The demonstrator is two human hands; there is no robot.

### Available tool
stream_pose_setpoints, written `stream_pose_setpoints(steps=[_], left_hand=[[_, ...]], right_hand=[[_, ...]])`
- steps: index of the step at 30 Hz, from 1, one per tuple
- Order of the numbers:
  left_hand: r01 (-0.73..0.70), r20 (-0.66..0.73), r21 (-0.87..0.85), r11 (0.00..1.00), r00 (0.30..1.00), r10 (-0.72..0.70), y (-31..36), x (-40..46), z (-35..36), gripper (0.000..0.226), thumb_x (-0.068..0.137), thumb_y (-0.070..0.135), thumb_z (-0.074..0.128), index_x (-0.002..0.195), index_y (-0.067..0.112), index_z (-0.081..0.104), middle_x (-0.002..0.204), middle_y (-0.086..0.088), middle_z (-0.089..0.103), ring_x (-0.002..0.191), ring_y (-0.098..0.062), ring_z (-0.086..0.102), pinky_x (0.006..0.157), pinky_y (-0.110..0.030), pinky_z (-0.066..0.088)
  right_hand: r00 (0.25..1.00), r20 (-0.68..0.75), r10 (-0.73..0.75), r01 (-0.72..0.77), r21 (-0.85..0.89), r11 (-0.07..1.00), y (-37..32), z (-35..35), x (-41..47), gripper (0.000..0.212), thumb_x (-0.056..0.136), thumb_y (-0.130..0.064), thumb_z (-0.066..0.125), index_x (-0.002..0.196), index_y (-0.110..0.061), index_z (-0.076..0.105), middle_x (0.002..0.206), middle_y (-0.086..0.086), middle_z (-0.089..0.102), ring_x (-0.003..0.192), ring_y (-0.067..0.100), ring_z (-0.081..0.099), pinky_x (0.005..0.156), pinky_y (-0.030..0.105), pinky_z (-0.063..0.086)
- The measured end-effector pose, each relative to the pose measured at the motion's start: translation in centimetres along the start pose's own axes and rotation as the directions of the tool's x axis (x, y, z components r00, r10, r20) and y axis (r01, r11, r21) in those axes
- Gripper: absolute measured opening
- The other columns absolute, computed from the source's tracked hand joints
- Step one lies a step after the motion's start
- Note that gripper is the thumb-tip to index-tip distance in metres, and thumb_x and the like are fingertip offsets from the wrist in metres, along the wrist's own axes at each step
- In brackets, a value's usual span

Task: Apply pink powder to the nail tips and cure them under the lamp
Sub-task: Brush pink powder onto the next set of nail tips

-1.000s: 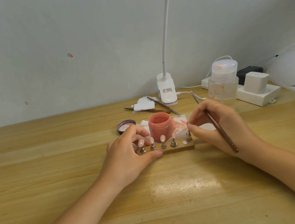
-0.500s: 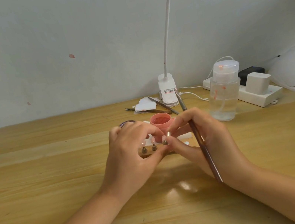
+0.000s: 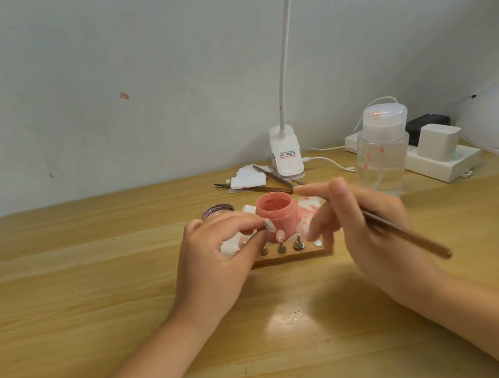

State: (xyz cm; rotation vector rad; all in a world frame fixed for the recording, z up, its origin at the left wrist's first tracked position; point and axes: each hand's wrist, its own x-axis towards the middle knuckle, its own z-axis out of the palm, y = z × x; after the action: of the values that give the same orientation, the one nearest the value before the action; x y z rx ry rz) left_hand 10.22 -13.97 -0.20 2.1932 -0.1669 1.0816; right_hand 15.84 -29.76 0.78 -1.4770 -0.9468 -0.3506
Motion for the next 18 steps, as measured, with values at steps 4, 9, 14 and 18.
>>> stream_pose_setpoints(steps=[4, 9, 14, 18], left_hand=[[0.094, -0.016, -0.100, 0.991, 0.995, -0.096, -0.3, 0.2, -0.2, 0.022, 0.073, 0.011, 0.074, 0.077, 0.031, 0.067, 0.076, 0.021, 0.065, 0.084, 0.006, 0.060, 0.084, -0.028, 0.042], [0.159, -0.027, -0.178, 0.971, 0.986, -0.167, -0.5, 0.3, -0.3, 0.029, 0.074, 0.000, 0.070, 0.074, 0.029, 0.067, 0.078, 0.016, 0.066, 0.079, 0.006, 0.059, 0.073, -0.006, 0.041], [0.175, -0.016, -0.192, 0.966, 0.983, -0.181, -0.6, 0.3, -0.2, 0.031, 0.074, 0.000, 0.070, 0.074, 0.030, 0.066, 0.076, 0.017, 0.066, 0.081, 0.006, 0.059, 0.073, -0.004, 0.040], [0.158, -0.004, -0.176, 0.972, 0.987, -0.161, -0.5, 0.3, -0.3, 0.026, 0.075, 0.002, 0.070, 0.075, 0.028, 0.067, 0.081, 0.015, 0.066, 0.085, 0.004, 0.060, 0.076, -0.005, 0.040]], right_hand=[[0.977, -0.058, 0.205, -0.201, 0.067, 0.977, -0.5, -0.9, 1.5, 0.050, 0.082, -0.053, 0.030, 0.083, -0.024, 0.070, 0.039, 0.000, 0.045, 0.038, 0.001, 0.044, 0.049, 0.005, 0.036], [0.938, -0.006, 0.346, -0.346, -0.030, 0.938, 0.3, -1.5, 4.6, 0.044, 0.088, -0.048, 0.039, 0.070, -0.024, 0.071, 0.045, -0.006, 0.043, 0.045, 0.003, 0.039, 0.046, 0.011, 0.033], [0.941, 0.060, 0.334, -0.311, -0.239, 0.920, 1.7, -1.0, 7.5, 0.031, 0.087, -0.039, 0.059, 0.066, -0.015, 0.057, 0.047, -0.004, 0.059, 0.039, -0.003, 0.049, 0.049, 0.011, 0.037], [0.938, 0.119, 0.326, -0.254, -0.403, 0.879, 2.1, 0.4, 8.3, 0.042, 0.080, -0.043, 0.066, 0.057, -0.011, 0.052, 0.048, 0.000, 0.062, 0.048, 0.004, 0.059, 0.049, 0.014, 0.043]])
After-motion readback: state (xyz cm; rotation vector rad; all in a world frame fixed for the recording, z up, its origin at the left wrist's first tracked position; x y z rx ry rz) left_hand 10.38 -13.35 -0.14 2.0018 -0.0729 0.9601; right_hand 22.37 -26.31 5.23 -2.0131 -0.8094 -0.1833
